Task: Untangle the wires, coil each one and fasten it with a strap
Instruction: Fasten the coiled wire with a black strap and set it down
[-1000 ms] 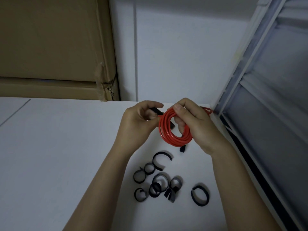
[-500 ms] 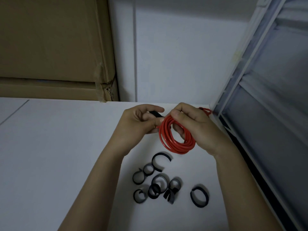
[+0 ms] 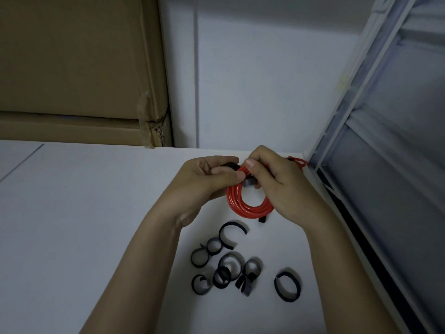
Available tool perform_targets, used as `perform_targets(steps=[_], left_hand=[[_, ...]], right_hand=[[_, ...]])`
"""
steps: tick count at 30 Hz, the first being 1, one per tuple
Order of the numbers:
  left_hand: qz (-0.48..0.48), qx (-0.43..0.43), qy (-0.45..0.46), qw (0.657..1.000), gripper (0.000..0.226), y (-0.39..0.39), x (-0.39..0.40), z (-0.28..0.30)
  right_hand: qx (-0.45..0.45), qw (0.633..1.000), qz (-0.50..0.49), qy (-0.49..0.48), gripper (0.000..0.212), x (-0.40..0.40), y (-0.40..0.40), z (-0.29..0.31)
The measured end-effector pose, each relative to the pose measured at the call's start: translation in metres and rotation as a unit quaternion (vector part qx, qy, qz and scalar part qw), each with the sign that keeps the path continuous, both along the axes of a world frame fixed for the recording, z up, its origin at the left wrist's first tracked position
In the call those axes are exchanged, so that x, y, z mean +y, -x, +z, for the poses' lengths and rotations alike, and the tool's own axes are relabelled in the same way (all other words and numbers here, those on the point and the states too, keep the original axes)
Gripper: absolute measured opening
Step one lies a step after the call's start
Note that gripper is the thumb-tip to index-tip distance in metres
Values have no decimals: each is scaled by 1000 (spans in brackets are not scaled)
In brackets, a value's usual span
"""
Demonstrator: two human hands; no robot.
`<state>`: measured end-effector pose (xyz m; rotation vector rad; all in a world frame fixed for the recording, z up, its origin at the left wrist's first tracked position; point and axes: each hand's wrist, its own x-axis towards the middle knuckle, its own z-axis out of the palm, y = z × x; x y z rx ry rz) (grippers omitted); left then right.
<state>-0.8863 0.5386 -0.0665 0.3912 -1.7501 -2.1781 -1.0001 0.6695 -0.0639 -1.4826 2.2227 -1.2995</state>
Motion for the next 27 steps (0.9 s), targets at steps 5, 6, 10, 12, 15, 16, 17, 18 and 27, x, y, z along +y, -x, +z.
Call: perform_targets(steps=[5, 6, 10, 12, 15, 16, 17, 18, 27], left_hand=[[70, 20, 9, 997, 24, 2, -1, 0], [82, 19, 22, 996, 26, 2, -1, 0], [121, 18, 51, 991, 29, 3, -2, -2], [139, 15, 65, 988, 29, 3, -2, -2], [166, 6, 94, 982, 28, 2, -6, -3], [167, 4, 103, 980, 27, 2, -7, -3], [165, 3, 109, 980, 27, 2, -8, -3], [161, 4, 110, 981, 27, 1, -8, -3], [119, 13, 132, 984, 23, 2, -3, -2]], right_hand=[[249, 958, -85, 117, 23, -12, -1, -12], [302, 937, -101, 142, 23, -13, 0, -14], [378, 908, -60, 171, 29, -12, 3, -16], [348, 926, -28, 142, 29, -10, 3, -14], [264, 960, 3, 95, 27, -8, 0, -11], [256, 963, 0, 89, 26, -9, -2, -11], [265, 960, -8, 89, 23, -10, -3, -11], [280, 956, -17, 91, 20, -11, -4, -10], [139, 975, -51, 166, 4, -16, -2, -15]])
